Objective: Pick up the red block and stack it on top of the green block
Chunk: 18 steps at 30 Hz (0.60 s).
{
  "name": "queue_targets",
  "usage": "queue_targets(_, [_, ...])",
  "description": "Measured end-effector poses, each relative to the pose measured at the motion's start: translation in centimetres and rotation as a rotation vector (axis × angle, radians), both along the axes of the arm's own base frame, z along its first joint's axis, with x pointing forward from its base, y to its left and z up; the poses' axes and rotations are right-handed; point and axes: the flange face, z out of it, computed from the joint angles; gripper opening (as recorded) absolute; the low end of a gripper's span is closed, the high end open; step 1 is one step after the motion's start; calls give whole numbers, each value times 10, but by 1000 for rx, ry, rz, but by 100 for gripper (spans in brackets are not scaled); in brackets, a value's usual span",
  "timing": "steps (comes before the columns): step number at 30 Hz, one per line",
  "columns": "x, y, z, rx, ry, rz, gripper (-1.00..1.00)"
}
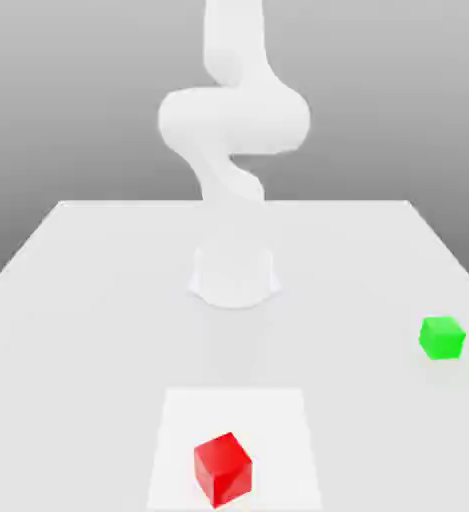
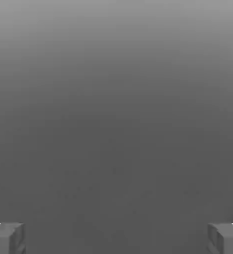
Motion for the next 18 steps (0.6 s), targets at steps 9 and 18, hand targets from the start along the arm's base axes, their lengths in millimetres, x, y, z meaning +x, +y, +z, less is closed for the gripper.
queue_targets(9, [90,-9,-166,96,245,-336,0])
queue_targets(18, [110,-25,-339,236,465,-649,0])
